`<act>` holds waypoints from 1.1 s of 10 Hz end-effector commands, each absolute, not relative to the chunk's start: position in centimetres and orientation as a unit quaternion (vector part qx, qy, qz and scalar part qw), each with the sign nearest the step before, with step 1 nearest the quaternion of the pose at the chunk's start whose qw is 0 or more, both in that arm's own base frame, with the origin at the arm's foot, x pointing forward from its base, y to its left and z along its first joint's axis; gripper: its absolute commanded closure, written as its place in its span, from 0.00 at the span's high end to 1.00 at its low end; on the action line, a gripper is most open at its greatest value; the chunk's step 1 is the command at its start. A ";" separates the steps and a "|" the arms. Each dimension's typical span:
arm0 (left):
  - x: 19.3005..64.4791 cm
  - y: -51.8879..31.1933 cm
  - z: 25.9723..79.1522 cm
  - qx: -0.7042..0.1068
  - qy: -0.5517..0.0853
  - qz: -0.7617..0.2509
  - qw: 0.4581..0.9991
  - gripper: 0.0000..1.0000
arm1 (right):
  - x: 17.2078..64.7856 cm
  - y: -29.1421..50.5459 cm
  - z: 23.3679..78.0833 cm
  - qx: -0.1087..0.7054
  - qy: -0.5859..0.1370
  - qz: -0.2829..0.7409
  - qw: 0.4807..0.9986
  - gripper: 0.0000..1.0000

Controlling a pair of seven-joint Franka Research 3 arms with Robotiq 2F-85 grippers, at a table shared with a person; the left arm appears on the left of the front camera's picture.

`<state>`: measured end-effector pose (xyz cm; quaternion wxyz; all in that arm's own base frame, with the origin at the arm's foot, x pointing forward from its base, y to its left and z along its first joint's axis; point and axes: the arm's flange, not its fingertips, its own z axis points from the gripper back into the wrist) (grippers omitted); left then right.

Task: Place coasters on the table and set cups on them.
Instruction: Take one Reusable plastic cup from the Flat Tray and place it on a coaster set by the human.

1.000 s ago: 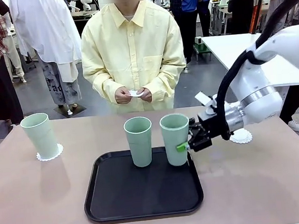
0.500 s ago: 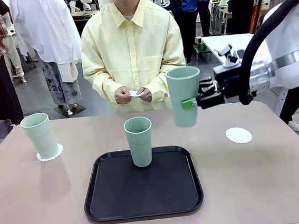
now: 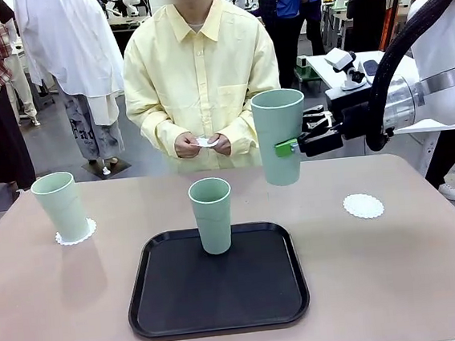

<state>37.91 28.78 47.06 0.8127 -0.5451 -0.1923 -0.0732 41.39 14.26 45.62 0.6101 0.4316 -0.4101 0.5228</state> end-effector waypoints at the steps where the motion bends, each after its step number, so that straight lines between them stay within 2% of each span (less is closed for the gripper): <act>1: 37.8 28.8 47.3 -0.547 -0.195 -0.074 0.811 1.00 | 41.4 14.2 45.6 0.431 -0.410 0.523 0.610 0.85; 2: 37.8 28.8 47.3 -0.547 -0.195 -0.074 0.811 1.00 | 42.7 10.6 46.1 0.452 -0.402 0.548 0.578 0.85; 6: 37.8 28.8 47.3 -0.547 -0.195 -0.074 0.811 1.00 | 46.5 -2.8 45.4 0.418 -0.378 0.541 0.625 0.85; 8: 37.8 28.8 47.3 -0.547 -0.195 -0.074 0.811 1.00 | 46.8 -8.4 45.7 0.404 -0.425 0.518 0.623 0.85; 11: 37.8 28.8 47.3 -0.547 -0.195 -0.074 0.811 1.00 | 47.0 -10.9 45.1 0.400 -0.453 0.496 0.624 0.85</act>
